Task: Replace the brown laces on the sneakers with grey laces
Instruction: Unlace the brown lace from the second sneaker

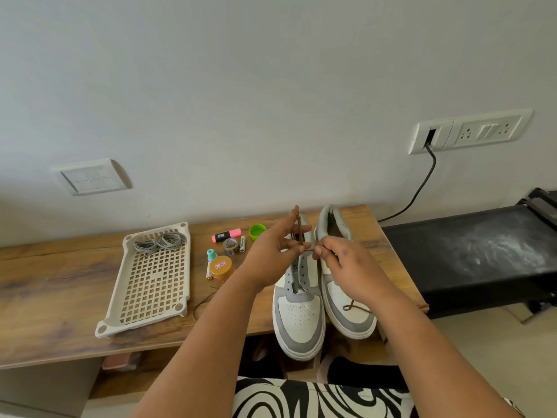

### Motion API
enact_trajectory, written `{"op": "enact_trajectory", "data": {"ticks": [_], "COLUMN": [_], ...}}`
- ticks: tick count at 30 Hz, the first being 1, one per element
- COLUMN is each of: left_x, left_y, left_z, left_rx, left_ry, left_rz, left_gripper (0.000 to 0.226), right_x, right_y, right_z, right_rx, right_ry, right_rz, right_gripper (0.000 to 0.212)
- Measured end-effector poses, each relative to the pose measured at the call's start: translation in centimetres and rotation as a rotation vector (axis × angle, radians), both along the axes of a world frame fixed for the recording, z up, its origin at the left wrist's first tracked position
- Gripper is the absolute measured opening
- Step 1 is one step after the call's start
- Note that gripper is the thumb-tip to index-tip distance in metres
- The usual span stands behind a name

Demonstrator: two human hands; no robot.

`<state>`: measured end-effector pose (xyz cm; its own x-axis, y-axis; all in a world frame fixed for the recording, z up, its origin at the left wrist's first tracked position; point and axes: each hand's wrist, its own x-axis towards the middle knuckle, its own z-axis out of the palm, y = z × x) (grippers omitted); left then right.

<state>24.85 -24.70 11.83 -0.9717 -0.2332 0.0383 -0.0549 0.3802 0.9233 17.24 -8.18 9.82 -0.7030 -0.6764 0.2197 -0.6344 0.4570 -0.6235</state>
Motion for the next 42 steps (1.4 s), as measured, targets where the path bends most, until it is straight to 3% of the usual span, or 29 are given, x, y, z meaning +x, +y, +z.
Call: {"op": "enact_trajectory", "data": {"ticks": [9,12,19,23,28,32,37,42], "left_x": [0.5,0.7,1.3,1.3,1.4,1.1,0.8,0.1], "left_y": [-0.2,-0.4,-0.8,-1.6,-1.6,-1.7,-1.6,-1.6], "left_z": [0.1,0.3,1.3,0.8,0.9,1.0,1.0,0.7], "left_rx": [-0.011,-0.013,0.277,0.511,0.741,0.907,0.856,0.83], "left_ry": [-0.313,-0.399,-0.418,-0.329,-0.16,-0.033,0.02,0.082], "left_rz": [-0.269,-0.404,-0.656,-0.719,-0.603,-0.454,-0.246,-0.05], "left_gripper": [0.073,0.062,0.062,0.066,0.068,0.068,0.059,0.065], "right_x": [-0.2,-0.4,-0.8,-1.0,-0.6,0.4,0.6,0.6], "right_y": [0.4,0.8,1.5,1.5,0.6,-0.5,-1.0,-0.9], "right_z": [0.3,0.5,1.6,1.8,1.3,0.8,0.6,0.5], "right_rx": [0.052,0.012,-0.176,-0.314,-0.474,-0.486,-0.527,-0.409], "right_ry": [-0.039,-0.045,-0.203,-0.346,-0.452,-0.492,-0.451,-0.401], "right_rz": [0.077,0.073,-0.017,-0.03,-0.037,-0.007,-0.071,-0.007], "right_gripper": [0.029,0.02,0.024,0.038,0.038,0.035,0.018,0.005]}}
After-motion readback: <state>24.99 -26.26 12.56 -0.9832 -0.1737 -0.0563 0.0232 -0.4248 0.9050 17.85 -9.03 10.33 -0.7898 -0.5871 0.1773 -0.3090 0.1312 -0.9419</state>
